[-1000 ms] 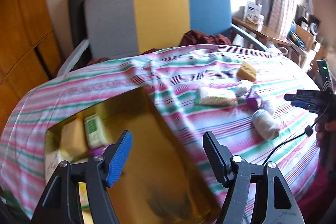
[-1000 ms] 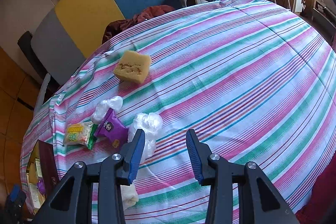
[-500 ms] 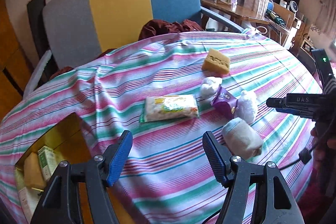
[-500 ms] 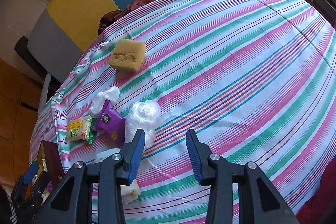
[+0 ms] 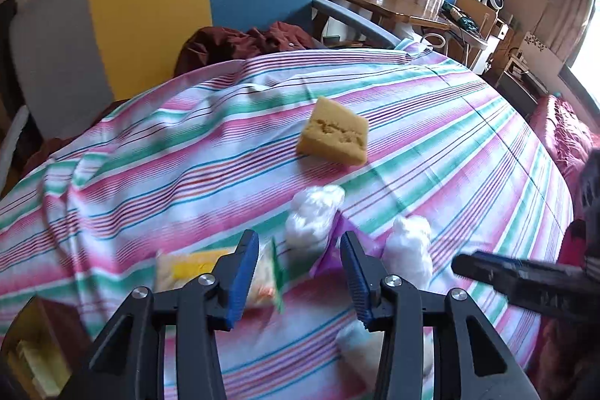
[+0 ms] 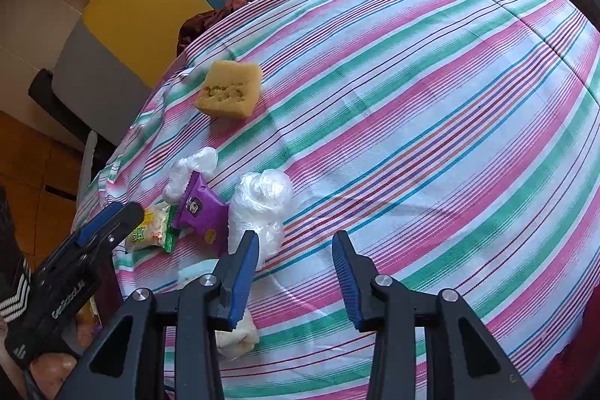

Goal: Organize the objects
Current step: 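Grasp the white sock roll with the right tool while the left tool grasps a clear plastic bag, then carry the clear plastic bag into the gold tray and open the left tool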

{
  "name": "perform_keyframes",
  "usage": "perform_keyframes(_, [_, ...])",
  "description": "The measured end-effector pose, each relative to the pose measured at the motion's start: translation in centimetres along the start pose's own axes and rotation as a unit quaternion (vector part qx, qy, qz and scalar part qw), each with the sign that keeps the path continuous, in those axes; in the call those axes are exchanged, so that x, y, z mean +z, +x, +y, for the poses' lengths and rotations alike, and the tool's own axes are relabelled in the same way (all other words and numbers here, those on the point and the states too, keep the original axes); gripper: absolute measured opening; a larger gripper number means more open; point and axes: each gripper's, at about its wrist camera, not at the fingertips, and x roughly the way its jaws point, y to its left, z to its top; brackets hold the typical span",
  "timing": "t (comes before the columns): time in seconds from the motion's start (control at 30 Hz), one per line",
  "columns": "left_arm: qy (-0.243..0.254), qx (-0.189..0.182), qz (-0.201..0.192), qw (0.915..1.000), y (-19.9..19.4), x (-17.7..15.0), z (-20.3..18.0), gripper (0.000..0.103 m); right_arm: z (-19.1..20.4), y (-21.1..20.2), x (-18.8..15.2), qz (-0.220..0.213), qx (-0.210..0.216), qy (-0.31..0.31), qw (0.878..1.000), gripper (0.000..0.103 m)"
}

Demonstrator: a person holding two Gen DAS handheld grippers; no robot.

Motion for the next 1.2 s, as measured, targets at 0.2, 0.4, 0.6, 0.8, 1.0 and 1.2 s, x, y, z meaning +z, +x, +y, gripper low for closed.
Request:
perform_keyframes(0.2, [-0.020, -0.021, 0.047, 0.9985, 5.1, 1.8, -0.2, 0.048, 0.0, 0.2, 0.1, 0.001, 0.003, -0.003, 1.000, 0.041])
perform_keyframes(0.4, [-0.031, -0.035, 0.058, 0.9972, 7.2, 1.0, -0.2, 0.039, 0.4, 0.3, 0.1, 0.003, 0.019, -0.019, 1.000, 0.041])
perform_keyframes(0.6, [-0.049, -0.039, 0.032, 0.9975, 4.1, 0.2, 1.2, 0.039, 1.4, 0.4, -0.1, 0.010, 0.045, -0.046, 0.998, 0.041])
perform_keyframes(0.8, [-0.059, -0.031, 0.000, 0.9978, 0.6, -0.5, 2.2, 0.039, 3.9, 1.3, -1.2, 0.047, 0.084, -0.107, 0.990, 0.041])
perform_keyframes(1.0, [-0.063, -0.023, -0.025, 0.9974, -3.0, -2.3, 2.5, 0.039, 6.5, 3.2, -3.1, 0.089, 0.077, -0.175, 0.978, 0.047])
perform_keyframes(1.2, [-0.084, -0.015, -0.036, 0.9957, -6.6, -5.9, 3.2, 0.039, 6.9, 3.9, -3.7, 0.096, 0.070, -0.192, 0.974, 0.051])
